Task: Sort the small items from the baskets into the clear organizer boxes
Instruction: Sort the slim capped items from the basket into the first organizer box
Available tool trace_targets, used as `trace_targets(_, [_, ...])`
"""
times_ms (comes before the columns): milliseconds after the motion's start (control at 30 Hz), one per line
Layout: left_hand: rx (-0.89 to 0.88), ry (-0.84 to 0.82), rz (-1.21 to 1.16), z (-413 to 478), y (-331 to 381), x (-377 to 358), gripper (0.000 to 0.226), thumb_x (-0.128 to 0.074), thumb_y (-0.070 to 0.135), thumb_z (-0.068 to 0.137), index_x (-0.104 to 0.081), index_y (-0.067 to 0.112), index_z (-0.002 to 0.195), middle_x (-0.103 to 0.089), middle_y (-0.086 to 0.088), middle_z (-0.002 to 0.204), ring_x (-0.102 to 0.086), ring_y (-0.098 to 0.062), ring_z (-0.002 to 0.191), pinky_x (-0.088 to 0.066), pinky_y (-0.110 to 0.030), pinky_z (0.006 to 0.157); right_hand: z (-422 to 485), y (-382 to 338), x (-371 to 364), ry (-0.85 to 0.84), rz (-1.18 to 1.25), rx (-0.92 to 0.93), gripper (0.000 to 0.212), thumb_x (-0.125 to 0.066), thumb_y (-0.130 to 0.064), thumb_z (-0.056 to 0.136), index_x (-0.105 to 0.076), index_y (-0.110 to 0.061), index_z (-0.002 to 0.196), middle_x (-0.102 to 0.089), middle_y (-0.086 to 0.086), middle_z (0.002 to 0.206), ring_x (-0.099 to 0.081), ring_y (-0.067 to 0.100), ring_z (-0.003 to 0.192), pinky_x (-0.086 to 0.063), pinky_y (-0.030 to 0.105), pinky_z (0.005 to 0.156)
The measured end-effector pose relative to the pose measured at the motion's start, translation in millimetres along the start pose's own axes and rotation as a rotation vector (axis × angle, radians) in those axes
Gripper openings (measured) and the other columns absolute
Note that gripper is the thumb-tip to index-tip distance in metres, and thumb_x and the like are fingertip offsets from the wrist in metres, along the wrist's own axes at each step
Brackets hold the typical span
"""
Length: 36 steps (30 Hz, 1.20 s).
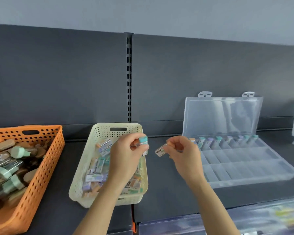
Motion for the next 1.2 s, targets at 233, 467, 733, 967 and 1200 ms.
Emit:
trace_targets(233, [-0.057, -0.064, 0.017, 11.5, 30.0, -71.1, 0.025, -0.074, 0.007, 0.074, -0.07, 0.026, 0.089, -0.063, 0.012, 0.08, -0.057, -0.004, 0.075, -0.042, -0.011, 0.067, 33.5, 34.6, 74.4, 0.104, -0.078, -0.026, 0.014, -0.069, -0.01, 0.081, -0.064, -0.023, 0.08, -0.066, -0.009, 0.072, -0.058, 0.002, 0.064, -0.041, 0.009, 0.058])
trace_targets(467, [-0.024, -0.035, 0.118, 12.8, 50.2, -143.0, 0.024, -0.073, 0.01, 0.079, -0.07, 0.016, 0.102, -0.063, 0.01, 0.094, -0.058, -0.004, 0.08, -0.04, 0.001, 0.068, 76.6, 70.9, 133.0, 0.035, -0.279, 0.087, 0.006, -0.066, -0.006, 0.082, -0.066, -0.008, 0.077, -0.066, 0.004, 0.069, -0.06, 0.023, 0.069, -0.041, 0.014, 0.057])
trace_targets(733, [0.084, 0.115, 0.254, -4.7, 53.6, -175.6, 0.021, -0.072, 0.009, 0.08, -0.071, 0.015, 0.1, -0.062, 0.009, 0.09, -0.057, -0.006, 0.076, -0.039, 0.001, 0.063, 99.9, 87.3, 110.3, -0.379, -0.419, 0.309, 0.007, -0.063, -0.013, 0.086, -0.066, -0.009, 0.082, -0.064, 0.0, 0.073, -0.057, 0.016, 0.065, -0.043, 0.014, 0.056])
trace_targets(967, [0.143, 0.172, 0.31, -27.9, 51.4, -167.7, 0.02, -0.072, 0.008, 0.079, -0.07, 0.016, 0.098, -0.063, 0.007, 0.088, -0.056, -0.004, 0.073, -0.039, -0.001, 0.063, 98.7, 102.7, 82.7, -0.554, -0.55, 0.373, 0.015, -0.05, -0.01, 0.092, -0.057, -0.015, 0.08, -0.055, -0.001, 0.078, -0.051, 0.014, 0.065, -0.037, 0.012, 0.061])
trace_targets(1200, [0.144, 0.159, 0.32, -31.3, 47.7, -160.1, 0.023, -0.072, 0.011, 0.08, -0.07, 0.018, 0.101, -0.064, 0.007, 0.095, -0.057, -0.004, 0.078, -0.042, -0.002, 0.064, 96.6, 103.1, 78.4, -0.581, -0.578, 0.386, 0.014, -0.053, -0.013, 0.091, -0.067, -0.01, 0.094, -0.064, 0.007, 0.097, -0.054, 0.016, 0.076, -0.032, 0.006, 0.06])
Point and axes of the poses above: each hand's wrist, its own z-axis towards the middle knuckle, its own x-axis out of the back of the hand, y = z × x, the point moved 3 cm from there along z, towards the middle knuckle
